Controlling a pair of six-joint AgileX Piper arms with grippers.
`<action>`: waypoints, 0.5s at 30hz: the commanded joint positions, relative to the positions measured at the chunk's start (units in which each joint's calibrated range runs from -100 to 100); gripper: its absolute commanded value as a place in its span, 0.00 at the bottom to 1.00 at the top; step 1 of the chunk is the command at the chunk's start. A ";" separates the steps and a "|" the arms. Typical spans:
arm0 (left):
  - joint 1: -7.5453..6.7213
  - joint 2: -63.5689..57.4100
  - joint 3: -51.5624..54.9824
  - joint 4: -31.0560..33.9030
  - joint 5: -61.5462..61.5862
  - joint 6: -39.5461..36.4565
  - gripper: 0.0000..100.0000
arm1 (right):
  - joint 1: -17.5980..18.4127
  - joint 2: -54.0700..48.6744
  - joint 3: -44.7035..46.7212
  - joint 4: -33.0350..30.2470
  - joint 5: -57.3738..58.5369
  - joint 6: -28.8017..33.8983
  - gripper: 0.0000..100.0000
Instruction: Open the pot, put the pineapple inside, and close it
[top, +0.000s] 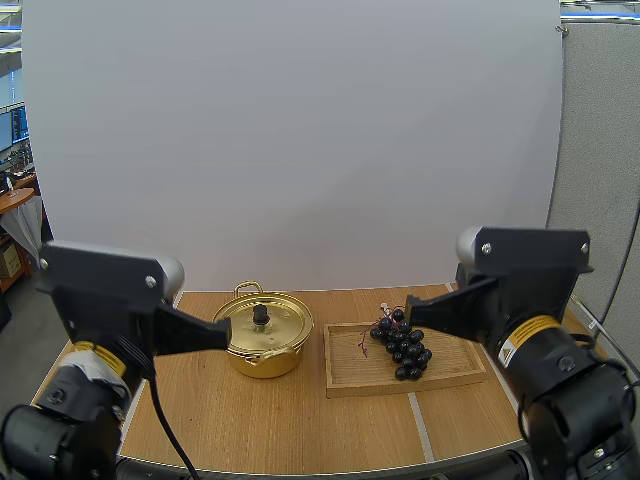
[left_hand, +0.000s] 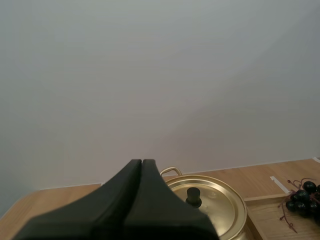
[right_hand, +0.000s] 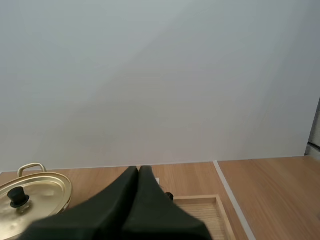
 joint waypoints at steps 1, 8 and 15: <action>-0.13 -0.29 10.41 0.76 -13.14 -0.44 0.00 | -0.31 -0.34 10.29 2.47 -11.79 -1.17 0.00; 0.05 -0.94 17.71 0.76 -26.07 -0.44 0.00 | -3.15 -0.34 18.75 2.74 -21.85 -2.50 0.00; 0.28 -0.94 22.82 0.76 -27.60 -3.57 0.00 | -4.09 -0.34 23.70 4.12 -21.85 -2.50 0.00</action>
